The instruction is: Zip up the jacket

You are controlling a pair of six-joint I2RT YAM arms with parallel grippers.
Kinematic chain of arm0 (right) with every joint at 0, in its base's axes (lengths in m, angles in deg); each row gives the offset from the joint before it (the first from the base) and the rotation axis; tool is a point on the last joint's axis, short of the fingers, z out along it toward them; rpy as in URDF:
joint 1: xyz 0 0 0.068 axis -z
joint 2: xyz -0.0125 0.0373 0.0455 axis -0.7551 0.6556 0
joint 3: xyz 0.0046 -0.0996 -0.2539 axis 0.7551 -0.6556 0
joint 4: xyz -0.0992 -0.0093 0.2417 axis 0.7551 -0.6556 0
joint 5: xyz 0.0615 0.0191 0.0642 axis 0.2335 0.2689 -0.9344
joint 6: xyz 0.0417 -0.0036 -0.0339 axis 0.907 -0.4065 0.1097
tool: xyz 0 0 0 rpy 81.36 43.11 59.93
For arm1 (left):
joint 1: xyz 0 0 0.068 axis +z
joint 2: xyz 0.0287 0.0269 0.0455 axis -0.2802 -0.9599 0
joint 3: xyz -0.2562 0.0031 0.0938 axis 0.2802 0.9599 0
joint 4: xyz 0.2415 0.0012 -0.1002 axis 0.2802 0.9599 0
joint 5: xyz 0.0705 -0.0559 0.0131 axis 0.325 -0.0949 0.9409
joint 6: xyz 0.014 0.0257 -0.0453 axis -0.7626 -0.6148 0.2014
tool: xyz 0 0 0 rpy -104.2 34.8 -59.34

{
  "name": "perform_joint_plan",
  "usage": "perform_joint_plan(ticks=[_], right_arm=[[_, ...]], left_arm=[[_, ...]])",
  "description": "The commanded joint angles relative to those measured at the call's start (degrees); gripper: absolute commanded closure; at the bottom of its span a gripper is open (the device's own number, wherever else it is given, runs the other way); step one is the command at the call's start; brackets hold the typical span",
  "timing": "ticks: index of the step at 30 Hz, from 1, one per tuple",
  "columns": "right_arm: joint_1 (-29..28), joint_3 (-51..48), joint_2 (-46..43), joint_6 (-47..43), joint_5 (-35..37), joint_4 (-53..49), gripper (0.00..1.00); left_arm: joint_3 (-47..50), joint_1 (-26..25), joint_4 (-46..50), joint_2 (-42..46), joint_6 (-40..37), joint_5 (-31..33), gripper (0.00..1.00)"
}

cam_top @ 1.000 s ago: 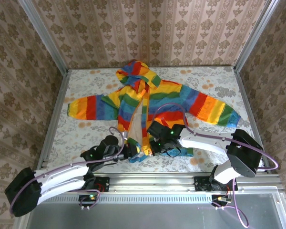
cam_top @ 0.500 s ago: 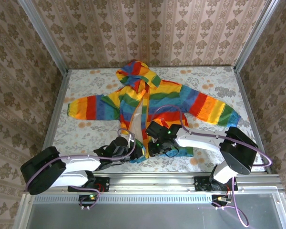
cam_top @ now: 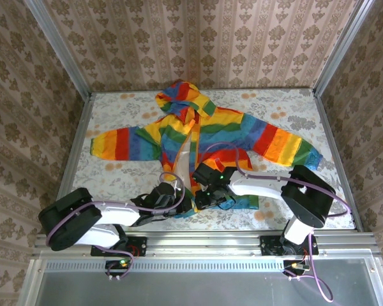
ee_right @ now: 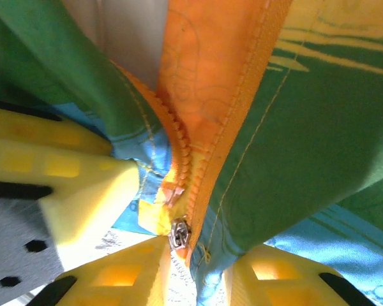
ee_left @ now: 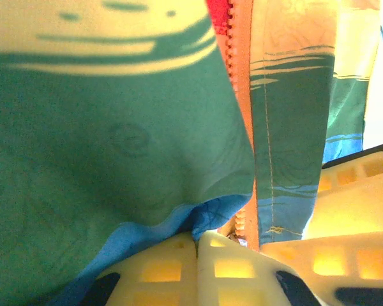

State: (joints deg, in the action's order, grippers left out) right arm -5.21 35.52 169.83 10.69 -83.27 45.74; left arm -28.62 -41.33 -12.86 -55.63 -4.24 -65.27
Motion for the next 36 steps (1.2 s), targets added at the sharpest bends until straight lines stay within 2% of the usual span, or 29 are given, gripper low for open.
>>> perform_joint_plan(ticks=[1,3,6,10,13,18,21,26,31,36], right_arm=[[0.45,0.15,1.48,0.55,-0.84,-0.22,0.73],[0.45,-0.1,1.68,0.64,-0.88,-0.09,0.78],[0.6,-0.68,1.16,0.82,-1.22,0.74,0.91],[0.8,-2.06,-1.23,0.99,-3.75,4.09,0.92],[0.98,-2.59,-1.91,0.74,-4.09,4.36,1.0],[1.06,-5.57,-5.76,-0.46,-1.13,5.83,1.0],[1.46,-6.34,-11.06,-2.45,0.89,6.85,1.0],[3.08,-4.19,-18.29,-7.66,0.92,6.65,1.0],[4.39,0.05,-20.73,-13.33,-0.58,4.64,1.0],[5.4,1.74,-23.07,-16.67,-5.28,8.21,1.0]], left_arm=[[-0.48,0.35,-1.66,0.2,0.91,-0.49,1.0],[-0.04,0.43,-1.14,1.31,0.87,-0.11,1.0],[0.14,0.56,1.0,3.52,0.07,0.21,1.0],[0.23,1.0,4.86,6.92,-1.1,0.89,1.0],[0.41,1.14,6.52,8.6,-1.56,1.15,1.0],[0.59,2.94,9.45,14.44,-3.24,-0.27,1.0],[-1.44,5.27,18.53,24.15,-7.16,-0.36,1.0],[-7.15,12.33,35.62,39.92,-14.51,-1.11,1.0],[-8.05,17.22,37.42,49.29,-17.47,-4.08,1.0],[-10.72,18.14,36.08,50.97,-22.46,-5.11,1.0]])
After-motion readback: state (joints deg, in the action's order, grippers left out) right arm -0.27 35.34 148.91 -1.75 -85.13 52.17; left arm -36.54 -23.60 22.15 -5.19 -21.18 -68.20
